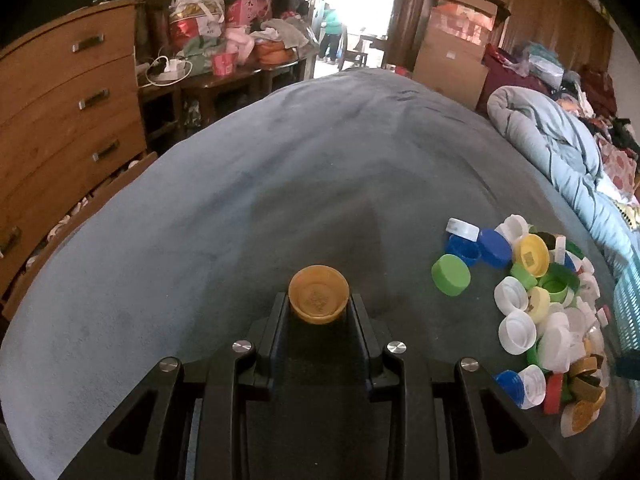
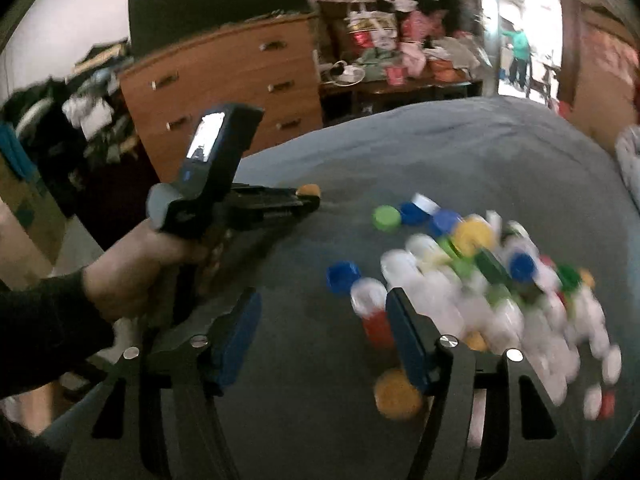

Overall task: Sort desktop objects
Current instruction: 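Grasp a blue cap from the pile with the right gripper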

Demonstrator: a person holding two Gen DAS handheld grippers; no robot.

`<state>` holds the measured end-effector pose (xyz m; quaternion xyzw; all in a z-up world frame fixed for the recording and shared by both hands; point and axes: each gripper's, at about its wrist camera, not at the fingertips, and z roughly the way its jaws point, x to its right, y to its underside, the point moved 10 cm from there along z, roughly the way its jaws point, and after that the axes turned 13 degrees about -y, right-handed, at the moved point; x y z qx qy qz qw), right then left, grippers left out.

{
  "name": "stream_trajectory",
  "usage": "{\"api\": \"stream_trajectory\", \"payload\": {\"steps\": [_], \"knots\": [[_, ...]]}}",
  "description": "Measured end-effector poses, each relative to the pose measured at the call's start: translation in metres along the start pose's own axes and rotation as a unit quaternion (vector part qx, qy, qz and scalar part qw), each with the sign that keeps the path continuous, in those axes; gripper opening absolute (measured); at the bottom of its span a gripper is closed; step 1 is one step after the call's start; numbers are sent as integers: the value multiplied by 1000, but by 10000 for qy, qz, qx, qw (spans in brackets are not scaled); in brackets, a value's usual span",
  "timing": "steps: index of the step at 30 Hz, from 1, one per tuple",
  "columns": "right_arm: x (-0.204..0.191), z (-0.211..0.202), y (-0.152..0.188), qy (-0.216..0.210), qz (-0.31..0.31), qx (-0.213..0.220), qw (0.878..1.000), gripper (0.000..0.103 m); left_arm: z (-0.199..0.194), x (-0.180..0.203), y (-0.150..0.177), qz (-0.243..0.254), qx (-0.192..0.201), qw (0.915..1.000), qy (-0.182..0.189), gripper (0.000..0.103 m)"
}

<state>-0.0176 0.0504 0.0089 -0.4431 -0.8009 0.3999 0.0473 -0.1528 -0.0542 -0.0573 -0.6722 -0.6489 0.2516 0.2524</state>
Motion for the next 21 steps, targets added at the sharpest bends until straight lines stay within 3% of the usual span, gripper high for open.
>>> {"api": "stream_trajectory", "payload": {"steps": [2, 6, 12, 15, 18, 21], "knots": [[9, 16, -8, 50, -4, -102, 9999, 58, 1, -2, 0, -123, -36, 9999, 80, 31], [26, 41, -13, -54, 160, -388, 9991, 44, 5, -4, 2, -241, -128, 9995, 187, 31], [31, 57, 5, -4, 148, -865, 9961, 41, 5, -2, 2, -230, -143, 9995, 190, 31], [33, 61, 16, 124, 67, -1071, 9941, 26, 4, -2, 3, -233, -142, 9994, 196, 31], [33, 55, 14, 191, 108, -909, 9956, 26, 4, -1, 3, -239, -141, 9994, 203, 31], [25, 33, 1, 200, 186, -480, 9985, 26, 3, -1, 3, -242, -117, 9994, 215, 31]]}}
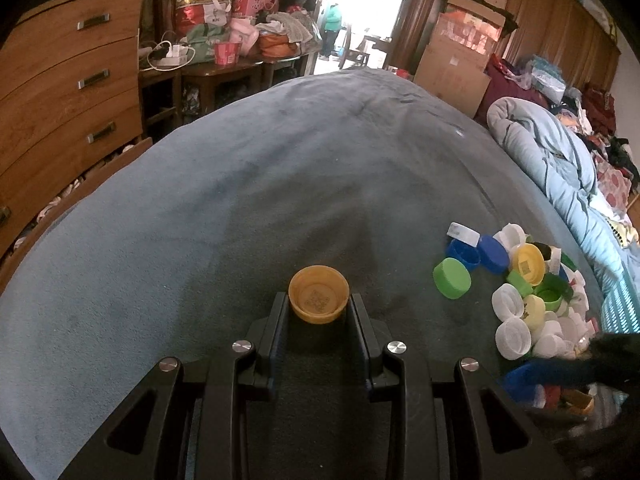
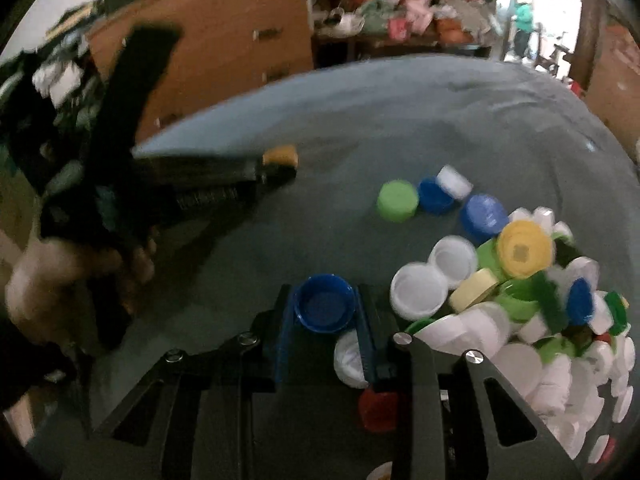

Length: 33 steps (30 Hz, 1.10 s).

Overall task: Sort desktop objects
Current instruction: 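Grasp a blue cap from the pile with the right gripper, then carry the orange and blue caps over the teal basket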

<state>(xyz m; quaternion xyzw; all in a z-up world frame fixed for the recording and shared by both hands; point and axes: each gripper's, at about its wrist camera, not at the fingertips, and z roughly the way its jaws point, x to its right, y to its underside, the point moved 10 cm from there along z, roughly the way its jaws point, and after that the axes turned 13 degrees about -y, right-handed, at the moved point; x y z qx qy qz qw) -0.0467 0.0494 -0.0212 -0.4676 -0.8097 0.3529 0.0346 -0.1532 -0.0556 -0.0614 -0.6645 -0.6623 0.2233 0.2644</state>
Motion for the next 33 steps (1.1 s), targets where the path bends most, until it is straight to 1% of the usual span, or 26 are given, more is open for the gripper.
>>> {"api": "stream_trajectory", "payload": {"steps": [2, 4, 6, 7, 9, 12, 14, 17, 20, 23, 28, 33], "knots": [[-8, -20, -6, 49, -10, 232, 9997, 26, -4, -1, -1, -19, 47, 10000, -57, 31], [-13, -40, -12, 251, -15, 397, 9989, 26, -12, -2, -3, 43, 136, 9997, -174, 31], [-8, -60, -16, 471, 129, 541, 9973, 26, -25, 1, -3, 139, 195, 9993, -303, 31], [-5, -69, -16, 547, 211, 621, 9963, 26, -37, 7, -2, 196, 249, 9989, -342, 31], [2, -87, -17, 705, 378, 794, 9936, 26, -57, 13, -4, 218, 393, 9986, -286, 31], [7, -105, -15, 878, 540, 906, 9905, 26, -93, 28, -6, 265, 634, 9971, -320, 31], [7, -117, -14, 954, 585, 966, 9890, 26, -113, 38, -8, 299, 717, 9965, -302, 31], [10, -137, -16, 1043, 592, 1113, 9865, 26, -138, 61, -8, 421, 789, 9958, -217, 31], [14, -166, -12, 1130, 650, 1309, 9828, 26, -154, 82, -8, 504, 820, 9953, -120, 31], [19, -186, -9, 1244, 702, 1479, 9786, 26, -170, 106, -8, 641, 859, 9942, -29, 31], [33, -227, 5, 1580, 735, 1729, 9694, 26, -191, 150, -7, 923, 923, 9914, 96, 31], [56, -267, 27, 1971, 900, 1904, 9575, 26, -202, 187, -2, 1202, 963, 9879, 205, 31]]}}
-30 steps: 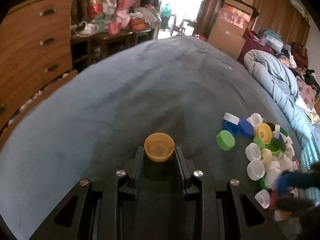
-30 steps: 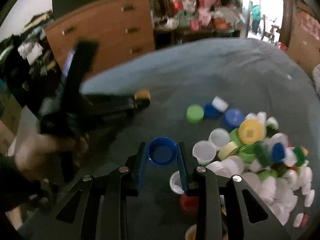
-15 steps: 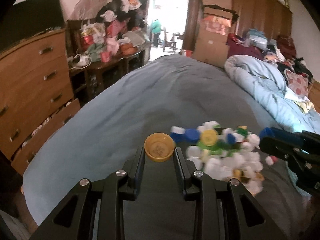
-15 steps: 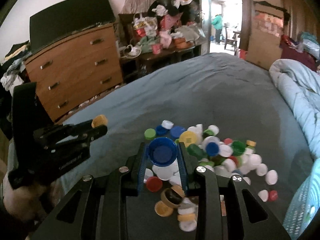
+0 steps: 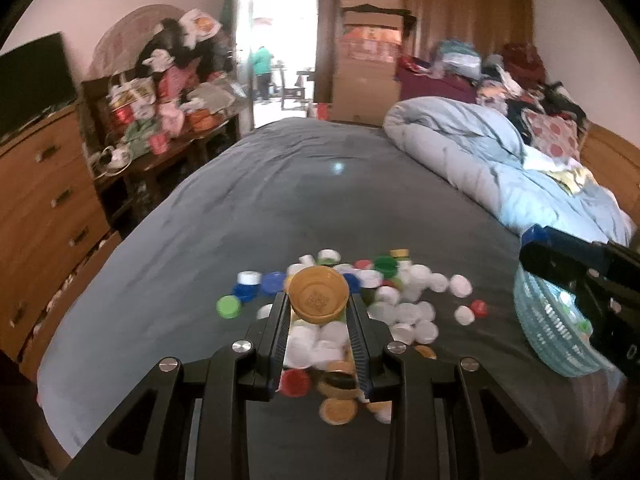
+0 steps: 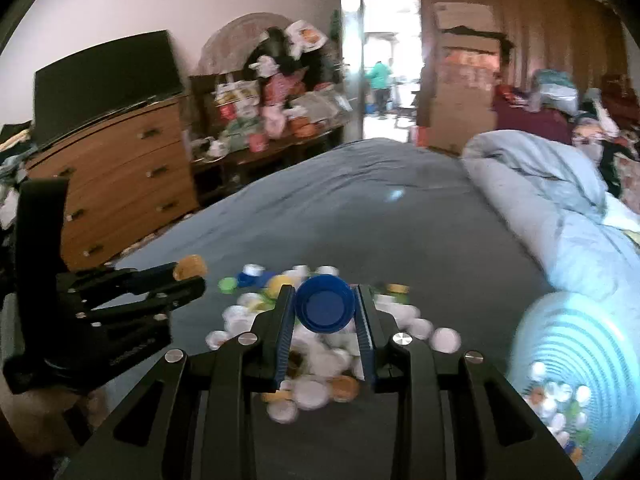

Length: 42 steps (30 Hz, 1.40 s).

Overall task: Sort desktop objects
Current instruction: 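Carry the orange and blue caps over the teal basket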

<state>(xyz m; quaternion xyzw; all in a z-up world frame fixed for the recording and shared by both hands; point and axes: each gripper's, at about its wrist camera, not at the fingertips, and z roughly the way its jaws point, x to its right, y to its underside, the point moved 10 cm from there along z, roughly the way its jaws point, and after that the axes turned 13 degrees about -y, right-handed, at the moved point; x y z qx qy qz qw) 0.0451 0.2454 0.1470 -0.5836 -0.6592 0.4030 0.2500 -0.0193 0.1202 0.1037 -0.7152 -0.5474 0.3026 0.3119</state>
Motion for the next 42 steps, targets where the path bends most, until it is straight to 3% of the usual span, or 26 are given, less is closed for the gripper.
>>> {"api": "stream_trajectory", "payload": {"steps": [9, 18, 30, 42], "knots": [[73, -43, 0, 739, 353, 203, 9964, 26, -10, 77, -19, 514, 139, 9981, 316, 31], [136, -90, 2, 1455, 613, 282, 9871, 26, -22, 167, -41, 1084, 356, 9909, 711, 31], [189, -130, 17, 1811, 1147, 446, 9757, 26, -29, 262, -48, 1685, 360, 9791, 1085, 31], [226, -159, 38, 2109, 1578, 435, 9637, 26, -29, 350, -26, 2340, 21, 9591, 1595, 31]]}}
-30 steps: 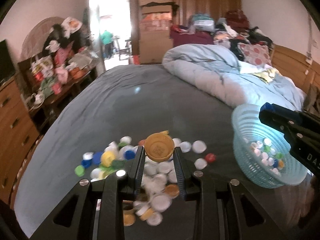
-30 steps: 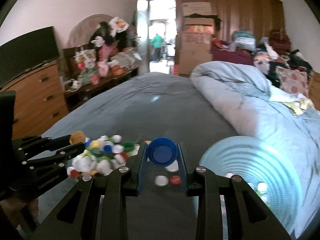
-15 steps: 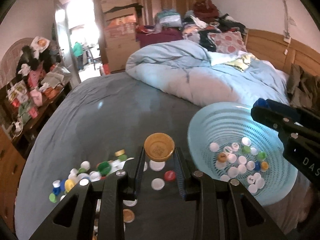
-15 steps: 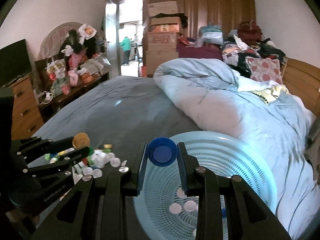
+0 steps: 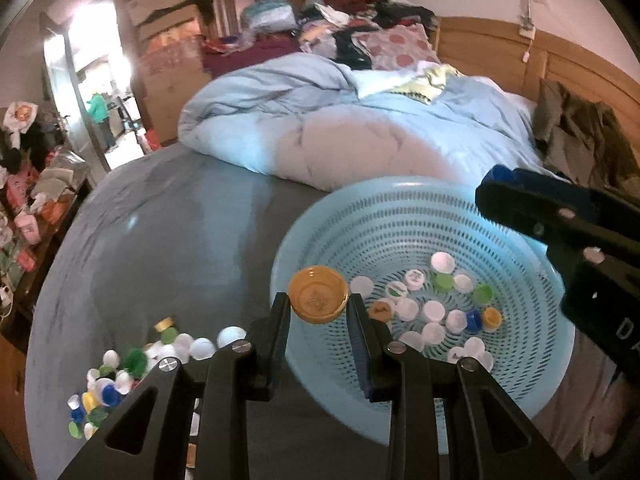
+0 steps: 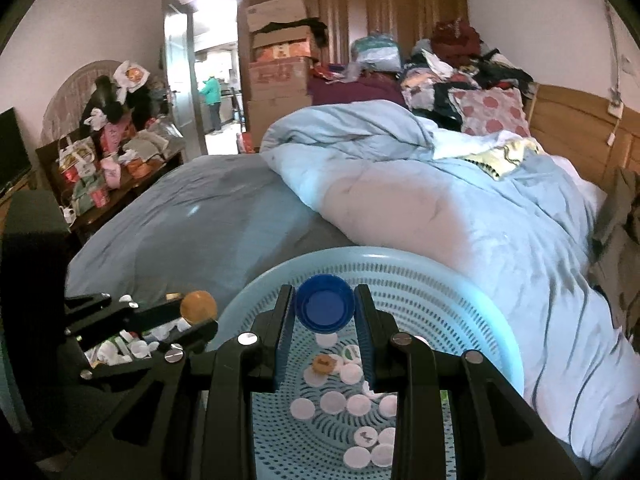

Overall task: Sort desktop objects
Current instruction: 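Carry the orange and blue caps over the teal basket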

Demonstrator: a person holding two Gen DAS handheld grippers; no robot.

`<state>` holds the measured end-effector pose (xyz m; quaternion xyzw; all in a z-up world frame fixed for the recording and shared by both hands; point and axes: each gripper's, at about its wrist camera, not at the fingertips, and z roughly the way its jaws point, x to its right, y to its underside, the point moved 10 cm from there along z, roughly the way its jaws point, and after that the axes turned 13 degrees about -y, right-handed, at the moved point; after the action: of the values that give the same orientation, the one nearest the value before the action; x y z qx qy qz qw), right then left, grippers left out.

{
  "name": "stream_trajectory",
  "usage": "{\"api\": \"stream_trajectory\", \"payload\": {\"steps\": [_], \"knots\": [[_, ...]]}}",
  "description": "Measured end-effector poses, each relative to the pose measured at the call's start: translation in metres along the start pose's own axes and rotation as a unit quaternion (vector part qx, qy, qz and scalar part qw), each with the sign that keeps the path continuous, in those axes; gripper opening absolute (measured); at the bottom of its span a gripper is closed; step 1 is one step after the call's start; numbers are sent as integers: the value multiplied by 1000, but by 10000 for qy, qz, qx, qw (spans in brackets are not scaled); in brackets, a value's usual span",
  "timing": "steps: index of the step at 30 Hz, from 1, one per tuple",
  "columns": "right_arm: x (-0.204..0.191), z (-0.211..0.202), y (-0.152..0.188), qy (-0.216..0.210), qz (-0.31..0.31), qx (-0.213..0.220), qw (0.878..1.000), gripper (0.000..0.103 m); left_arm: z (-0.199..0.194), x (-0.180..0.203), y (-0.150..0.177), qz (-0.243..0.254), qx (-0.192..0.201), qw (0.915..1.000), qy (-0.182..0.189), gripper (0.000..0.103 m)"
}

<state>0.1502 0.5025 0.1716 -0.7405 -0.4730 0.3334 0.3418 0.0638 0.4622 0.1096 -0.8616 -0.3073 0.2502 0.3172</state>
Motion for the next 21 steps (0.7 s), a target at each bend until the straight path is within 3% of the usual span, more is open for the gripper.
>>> {"api": "stream_trajectory", "payload": {"steps": [7, 19, 21], "knots": [[18, -4, 2, 97, 171, -2, 9998, 26, 15, 16, 1, 97, -201, 9997, 131, 31], [23, -4, 4, 129, 236, -15, 9996, 26, 18, 23, -4, 180, -159, 9996, 165, 31], [25, -3, 5, 244, 199, -9, 9995, 28, 18, 21, -5, 193, -140, 9996, 123, 37]]}}
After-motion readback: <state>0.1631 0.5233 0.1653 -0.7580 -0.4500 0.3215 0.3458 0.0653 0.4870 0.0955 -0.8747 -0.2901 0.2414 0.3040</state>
